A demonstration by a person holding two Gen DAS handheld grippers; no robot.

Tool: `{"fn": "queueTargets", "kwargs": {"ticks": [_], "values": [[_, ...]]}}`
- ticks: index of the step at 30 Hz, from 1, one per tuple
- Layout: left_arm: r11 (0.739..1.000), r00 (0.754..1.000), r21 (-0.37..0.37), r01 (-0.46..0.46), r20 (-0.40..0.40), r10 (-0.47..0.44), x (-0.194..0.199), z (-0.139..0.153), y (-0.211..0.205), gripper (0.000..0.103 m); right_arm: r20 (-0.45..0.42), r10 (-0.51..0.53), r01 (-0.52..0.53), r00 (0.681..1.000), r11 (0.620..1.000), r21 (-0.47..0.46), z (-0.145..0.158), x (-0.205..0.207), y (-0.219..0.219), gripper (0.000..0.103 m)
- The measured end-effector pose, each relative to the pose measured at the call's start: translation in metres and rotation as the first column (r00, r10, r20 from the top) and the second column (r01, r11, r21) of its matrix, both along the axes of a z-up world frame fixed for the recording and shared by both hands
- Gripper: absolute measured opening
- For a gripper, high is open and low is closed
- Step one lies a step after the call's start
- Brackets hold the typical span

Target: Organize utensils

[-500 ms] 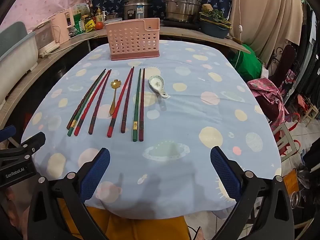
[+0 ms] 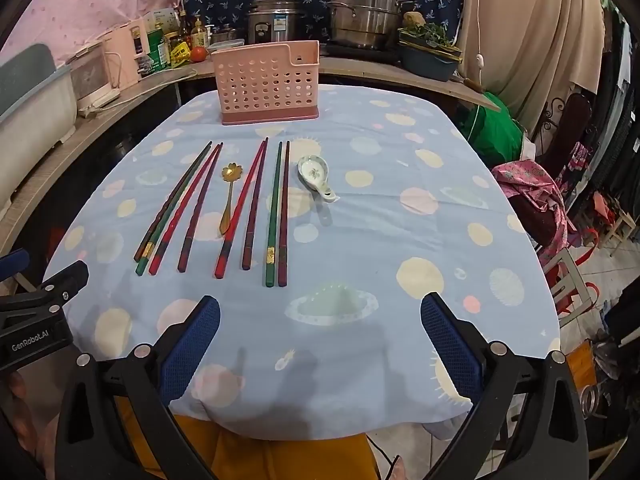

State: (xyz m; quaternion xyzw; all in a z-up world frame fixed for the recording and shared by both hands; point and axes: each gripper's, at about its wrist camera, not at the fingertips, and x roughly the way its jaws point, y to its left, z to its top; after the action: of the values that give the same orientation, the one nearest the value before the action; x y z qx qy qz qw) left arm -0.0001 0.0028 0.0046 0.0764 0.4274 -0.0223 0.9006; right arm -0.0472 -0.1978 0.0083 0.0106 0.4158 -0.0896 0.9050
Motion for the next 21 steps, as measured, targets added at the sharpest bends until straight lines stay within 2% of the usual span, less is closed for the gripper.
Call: {"fn": "queueTargets", "kwargs": {"ticks": [21], "values": [[1.000, 1.000, 0.004, -0.001, 0.001, 0.001, 0.0014, 0.0030, 0.0017, 0.096, 0.013, 0.001, 0.000, 1.000, 1.000, -0.005, 0.0004, -0.0016, 0.0004, 0.096]]}}
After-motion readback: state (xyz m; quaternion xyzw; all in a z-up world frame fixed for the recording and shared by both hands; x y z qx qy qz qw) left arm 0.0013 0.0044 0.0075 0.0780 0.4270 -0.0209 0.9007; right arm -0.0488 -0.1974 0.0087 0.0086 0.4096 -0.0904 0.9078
